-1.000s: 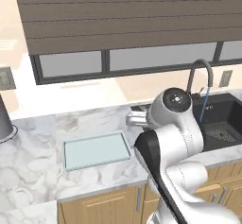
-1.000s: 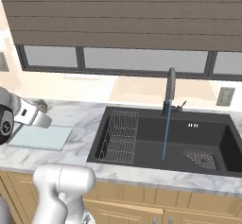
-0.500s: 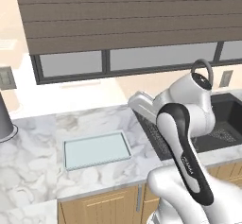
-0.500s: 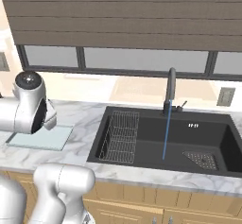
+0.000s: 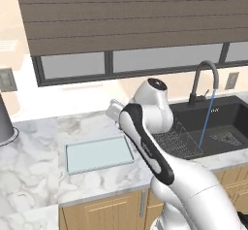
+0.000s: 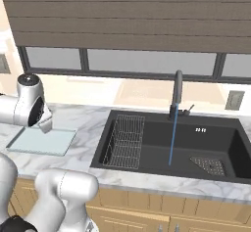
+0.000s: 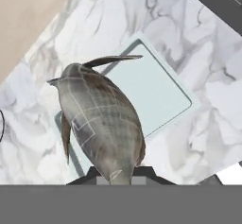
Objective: Take the fish out of the fridge, briefly rinse it in the sink, and place it on the tray next to the sink.
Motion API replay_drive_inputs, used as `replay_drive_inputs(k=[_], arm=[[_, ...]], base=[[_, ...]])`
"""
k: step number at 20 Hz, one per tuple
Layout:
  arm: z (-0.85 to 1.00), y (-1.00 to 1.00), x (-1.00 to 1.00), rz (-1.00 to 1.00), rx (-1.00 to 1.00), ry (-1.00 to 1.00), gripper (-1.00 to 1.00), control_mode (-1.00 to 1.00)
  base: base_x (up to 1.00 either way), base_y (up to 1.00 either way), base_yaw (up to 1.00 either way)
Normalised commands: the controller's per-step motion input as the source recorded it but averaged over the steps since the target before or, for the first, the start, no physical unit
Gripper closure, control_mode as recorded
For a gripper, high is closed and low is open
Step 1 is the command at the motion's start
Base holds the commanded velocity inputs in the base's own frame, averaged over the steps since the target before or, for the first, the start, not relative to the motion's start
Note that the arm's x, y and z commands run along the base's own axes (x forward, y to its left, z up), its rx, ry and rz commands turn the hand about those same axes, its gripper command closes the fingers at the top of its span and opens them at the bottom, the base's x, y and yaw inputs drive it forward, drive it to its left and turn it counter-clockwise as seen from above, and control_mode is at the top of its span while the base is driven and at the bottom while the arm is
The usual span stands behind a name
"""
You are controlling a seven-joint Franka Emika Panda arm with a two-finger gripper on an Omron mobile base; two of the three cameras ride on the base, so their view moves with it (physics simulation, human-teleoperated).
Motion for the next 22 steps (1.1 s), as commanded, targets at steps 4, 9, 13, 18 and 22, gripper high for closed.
replay_drive_inputs(k=[4,9,13,18,22], arm=[[-0.26,0.83,1.0,-0.21,-0.18,0.34,1.0,-1.0],[-0.18,0.43,0.63,-0.08,-0.09,0.31,1.0,-1.0],[-0.71,0.0,0.19,0.0,-0.02,0.21,1.0,-1.0],[-0.91,0.0,0.24,-0.01,-0.01,0.14,1.0,-1.0],[-0.99,0.0,0.02,-0.01,-0.05,0.12,1.0,-1.0]], base=[[0.0,0.0,0.0],[0.0,0.0,0.0],[0.0,0.0,0.0],[0.0,0.0,0.0],[0.0,0.0,0.0]])
